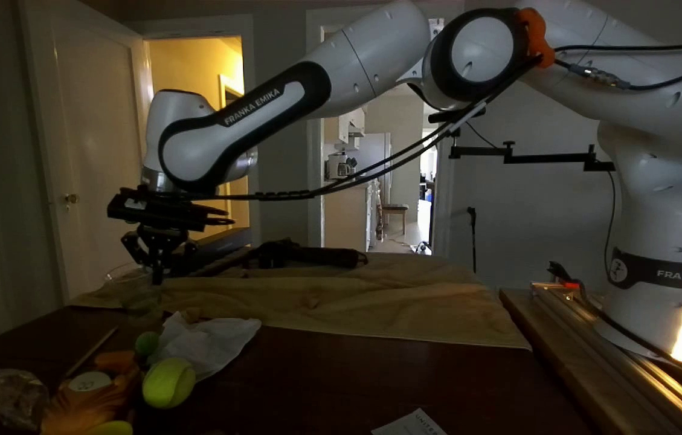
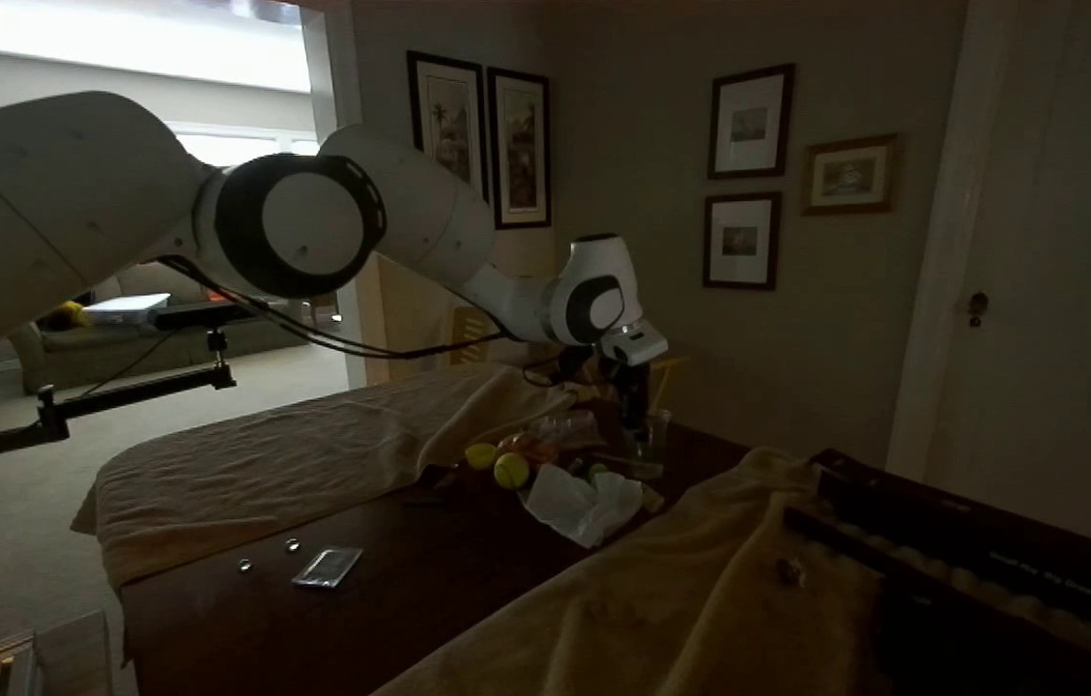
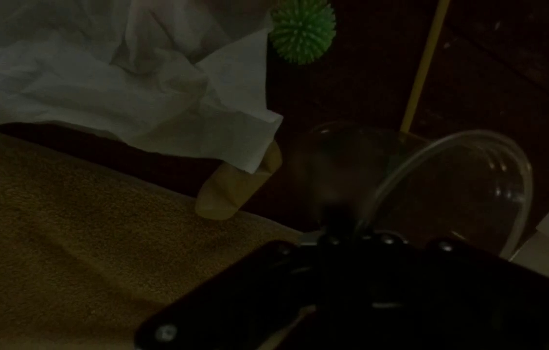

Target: Put the cup upright, then put the green ball and the yellow bowl in the cup

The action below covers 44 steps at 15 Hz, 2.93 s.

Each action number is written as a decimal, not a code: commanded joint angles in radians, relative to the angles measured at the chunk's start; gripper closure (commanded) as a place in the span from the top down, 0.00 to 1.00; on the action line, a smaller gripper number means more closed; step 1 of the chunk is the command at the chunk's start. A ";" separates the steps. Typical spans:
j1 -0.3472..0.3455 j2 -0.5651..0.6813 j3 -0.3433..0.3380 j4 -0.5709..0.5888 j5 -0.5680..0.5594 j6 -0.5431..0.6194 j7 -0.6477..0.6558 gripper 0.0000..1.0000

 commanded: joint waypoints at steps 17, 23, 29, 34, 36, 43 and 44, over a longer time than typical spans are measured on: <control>-0.005 0.052 0.011 0.080 0.035 0.022 -0.034 0.01; -0.012 0.088 0.031 0.122 0.045 0.054 -0.070 0.01; -0.024 0.117 0.054 0.148 0.082 0.062 -0.079 0.01; -0.023 0.119 0.062 0.161 0.114 0.022 -0.066 0.01; -0.024 0.118 0.062 0.165 0.121 0.003 -0.061 0.01; -0.032 0.122 0.078 0.191 0.159 -0.072 -0.048 0.01; -0.031 0.123 0.076 0.195 0.158 -0.076 -0.048 0.01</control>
